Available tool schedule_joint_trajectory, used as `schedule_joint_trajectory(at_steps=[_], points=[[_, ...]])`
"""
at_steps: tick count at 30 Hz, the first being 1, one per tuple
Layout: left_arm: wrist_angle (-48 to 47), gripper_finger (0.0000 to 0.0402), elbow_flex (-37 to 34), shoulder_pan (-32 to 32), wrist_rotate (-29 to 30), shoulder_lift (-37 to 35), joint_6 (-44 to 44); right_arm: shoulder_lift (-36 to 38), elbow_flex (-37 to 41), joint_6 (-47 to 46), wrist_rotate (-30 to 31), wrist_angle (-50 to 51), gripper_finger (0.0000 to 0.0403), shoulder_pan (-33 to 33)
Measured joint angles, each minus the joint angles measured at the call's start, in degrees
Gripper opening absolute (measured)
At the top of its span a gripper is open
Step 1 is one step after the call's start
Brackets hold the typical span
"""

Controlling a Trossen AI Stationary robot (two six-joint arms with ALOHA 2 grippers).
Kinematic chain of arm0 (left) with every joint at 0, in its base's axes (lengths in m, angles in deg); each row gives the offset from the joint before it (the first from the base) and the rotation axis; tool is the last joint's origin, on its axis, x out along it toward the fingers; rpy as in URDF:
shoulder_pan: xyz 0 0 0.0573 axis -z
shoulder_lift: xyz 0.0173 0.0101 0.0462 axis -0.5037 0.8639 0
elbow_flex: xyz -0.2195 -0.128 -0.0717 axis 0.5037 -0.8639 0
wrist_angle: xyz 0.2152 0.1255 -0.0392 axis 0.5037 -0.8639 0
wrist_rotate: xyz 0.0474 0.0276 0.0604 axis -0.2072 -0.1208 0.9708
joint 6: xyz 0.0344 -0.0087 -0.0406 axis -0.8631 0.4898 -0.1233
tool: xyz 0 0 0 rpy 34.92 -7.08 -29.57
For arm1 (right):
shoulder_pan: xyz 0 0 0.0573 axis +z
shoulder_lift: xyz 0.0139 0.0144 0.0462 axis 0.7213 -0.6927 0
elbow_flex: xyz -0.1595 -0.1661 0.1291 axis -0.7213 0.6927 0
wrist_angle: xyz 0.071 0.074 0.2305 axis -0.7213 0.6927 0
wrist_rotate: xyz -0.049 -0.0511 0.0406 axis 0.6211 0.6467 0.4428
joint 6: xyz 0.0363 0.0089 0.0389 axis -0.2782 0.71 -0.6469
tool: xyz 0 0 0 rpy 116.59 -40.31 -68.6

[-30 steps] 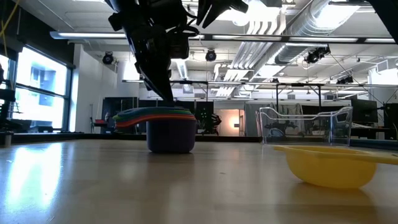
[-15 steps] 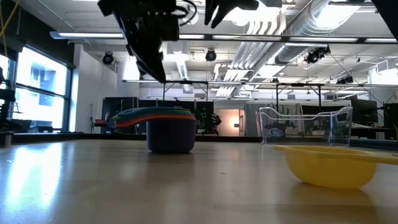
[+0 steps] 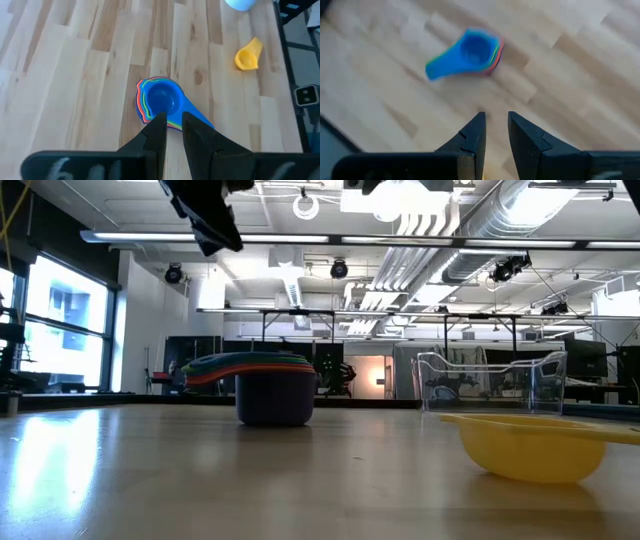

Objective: Nest measuring cups in basket
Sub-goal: Stack the yellow measuring cup on top of the blue measuring cup

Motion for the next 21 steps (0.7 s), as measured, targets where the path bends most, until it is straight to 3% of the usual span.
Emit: schedule_joint_trajectory(at_steps=[10,21], points=[[-0.78,0.0049,0.0,-0.16,0.0,-5.15,0.58,-4.54,0.04,-4.98,-3.54,0.31,0.0073,7.97],[-1.43,0.0049,0.0,-0.15,-0.1,-5.81,10.34,-7.48,0.11,-4.06,-8.02,0.62,0.008,12.21]])
